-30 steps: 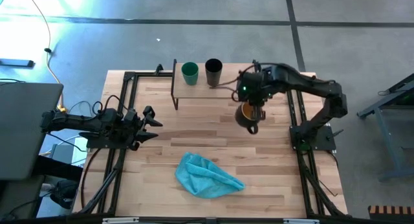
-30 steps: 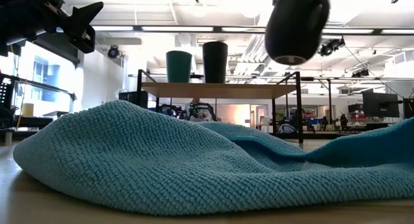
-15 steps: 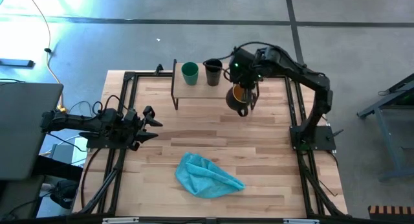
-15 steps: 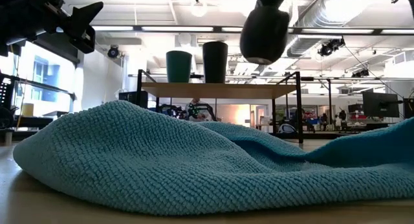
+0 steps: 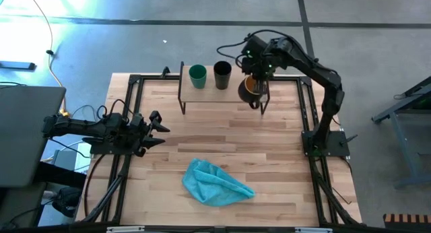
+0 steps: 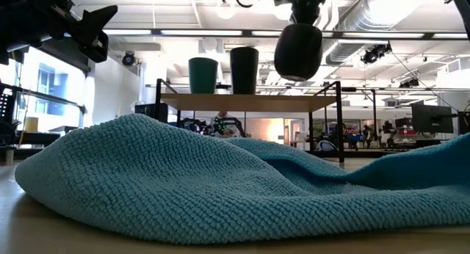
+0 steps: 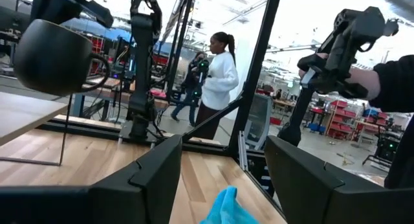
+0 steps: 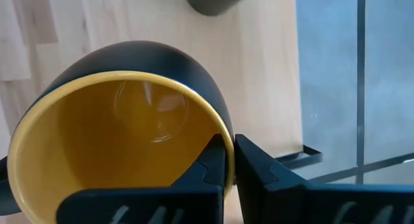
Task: Stack small to large cups/mugs on shelf
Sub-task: Put the black mug on the shelf
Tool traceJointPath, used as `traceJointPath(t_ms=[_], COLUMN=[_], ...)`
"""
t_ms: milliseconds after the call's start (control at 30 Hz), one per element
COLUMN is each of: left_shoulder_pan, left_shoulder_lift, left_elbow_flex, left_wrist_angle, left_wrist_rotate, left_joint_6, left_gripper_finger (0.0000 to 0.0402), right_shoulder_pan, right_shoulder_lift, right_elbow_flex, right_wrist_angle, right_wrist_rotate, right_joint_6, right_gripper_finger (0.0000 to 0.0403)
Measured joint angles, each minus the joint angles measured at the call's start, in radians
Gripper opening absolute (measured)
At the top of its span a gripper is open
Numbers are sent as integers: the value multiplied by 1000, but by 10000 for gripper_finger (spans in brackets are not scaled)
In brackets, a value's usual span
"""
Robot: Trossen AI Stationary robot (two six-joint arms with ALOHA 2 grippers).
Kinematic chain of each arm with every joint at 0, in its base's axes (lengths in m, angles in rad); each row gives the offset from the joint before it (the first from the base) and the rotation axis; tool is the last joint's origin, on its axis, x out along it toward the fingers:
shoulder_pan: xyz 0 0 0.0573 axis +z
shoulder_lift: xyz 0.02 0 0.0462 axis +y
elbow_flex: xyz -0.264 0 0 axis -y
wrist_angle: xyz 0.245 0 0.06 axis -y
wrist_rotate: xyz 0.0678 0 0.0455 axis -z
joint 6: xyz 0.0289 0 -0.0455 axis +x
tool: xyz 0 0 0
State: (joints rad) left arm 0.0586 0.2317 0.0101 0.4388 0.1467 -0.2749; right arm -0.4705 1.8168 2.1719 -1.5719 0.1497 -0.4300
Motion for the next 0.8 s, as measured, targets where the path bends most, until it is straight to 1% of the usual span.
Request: traceJointPath(t_ms=[300, 567, 800], left_shoulder_pan=[0, 0, 0], left_shoulder_lift=[0, 0, 0], left_elbow_flex=[0, 0, 0], left_wrist_angle=[-2, -1, -1], left_wrist_rotate=[0, -1, -8], left_joint_6=[0, 0, 0], left_gripper_finger=[211, 211, 211], right_shoulder_pan=[-67, -92, -111], right_shoulder_lift=[0, 37, 58], right_elbow_flex=[0, 0, 0], right_wrist_angle=[1, 1, 12], right_wrist_rotate=[-1, -14, -17], right_joint_6=[-107, -199, -242], right_gripper_finger=[0, 0, 0])
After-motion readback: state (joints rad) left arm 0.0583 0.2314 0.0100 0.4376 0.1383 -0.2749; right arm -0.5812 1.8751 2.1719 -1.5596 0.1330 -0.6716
